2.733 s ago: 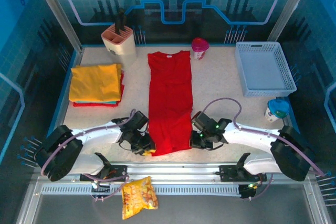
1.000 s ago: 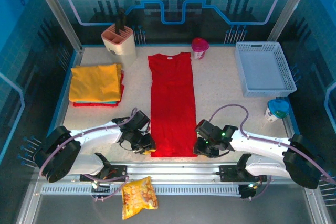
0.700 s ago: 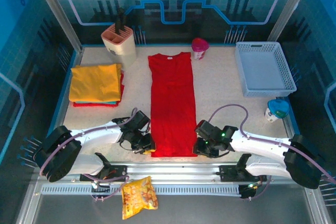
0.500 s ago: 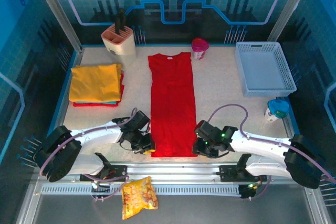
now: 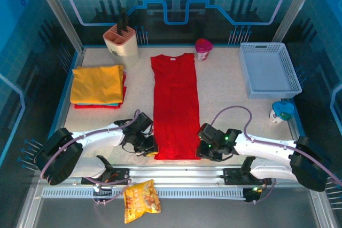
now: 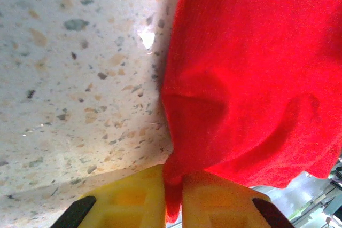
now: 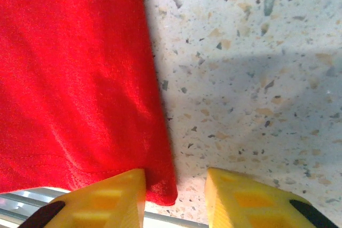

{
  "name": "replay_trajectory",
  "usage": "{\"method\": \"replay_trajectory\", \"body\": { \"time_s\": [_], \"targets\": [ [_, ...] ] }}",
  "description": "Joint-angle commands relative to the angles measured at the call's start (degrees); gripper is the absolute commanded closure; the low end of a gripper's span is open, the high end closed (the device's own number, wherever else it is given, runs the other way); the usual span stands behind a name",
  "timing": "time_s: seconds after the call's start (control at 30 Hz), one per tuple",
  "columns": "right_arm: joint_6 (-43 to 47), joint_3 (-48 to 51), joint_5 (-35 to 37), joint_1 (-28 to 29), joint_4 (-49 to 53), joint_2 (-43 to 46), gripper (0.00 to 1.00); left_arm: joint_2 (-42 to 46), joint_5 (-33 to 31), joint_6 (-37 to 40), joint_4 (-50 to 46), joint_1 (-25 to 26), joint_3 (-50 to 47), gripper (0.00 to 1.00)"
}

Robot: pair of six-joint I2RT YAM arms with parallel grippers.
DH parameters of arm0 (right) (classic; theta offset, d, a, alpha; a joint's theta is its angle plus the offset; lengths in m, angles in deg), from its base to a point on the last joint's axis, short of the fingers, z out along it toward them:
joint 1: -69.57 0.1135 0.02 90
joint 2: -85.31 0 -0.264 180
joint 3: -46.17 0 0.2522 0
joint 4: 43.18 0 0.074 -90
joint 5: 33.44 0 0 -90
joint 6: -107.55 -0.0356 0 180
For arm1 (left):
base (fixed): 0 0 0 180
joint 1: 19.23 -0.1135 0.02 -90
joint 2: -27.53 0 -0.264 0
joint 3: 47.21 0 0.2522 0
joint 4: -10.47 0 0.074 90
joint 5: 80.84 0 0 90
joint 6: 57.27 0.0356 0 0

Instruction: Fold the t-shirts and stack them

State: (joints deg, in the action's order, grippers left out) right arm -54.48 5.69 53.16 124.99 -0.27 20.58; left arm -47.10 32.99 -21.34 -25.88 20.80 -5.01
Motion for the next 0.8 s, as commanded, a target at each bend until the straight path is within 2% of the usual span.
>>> {"method": "replay_trajectory", "body": {
  "time_s": [0.0,0.13,0.53,0.77],
  "targets": [
    [-1.3,-0.9,-2.3,1.7,-5.1,0.3,0.66,-0.4,0.3,-0.3,0.3,0.5,0.3,0.86],
    [-1.4,-1.1,-2.2,1.9,-5.0,0.5,0.71,-0.4,0.2,-0.3,0.4,0.5,0.2,0.86],
    [-1.5,-0.9,-0.5,2.1,-1.9,-0.8,0.62,-0.4,0.3,-0.2,0.4,0.7,0.1,0.86],
    [-2.0,-0.4,-0.5,2.1,-1.8,-2.0,0.66,-0.8,0.4,-0.2,0.8,0.8,0.2,0.87]
  ]
}}
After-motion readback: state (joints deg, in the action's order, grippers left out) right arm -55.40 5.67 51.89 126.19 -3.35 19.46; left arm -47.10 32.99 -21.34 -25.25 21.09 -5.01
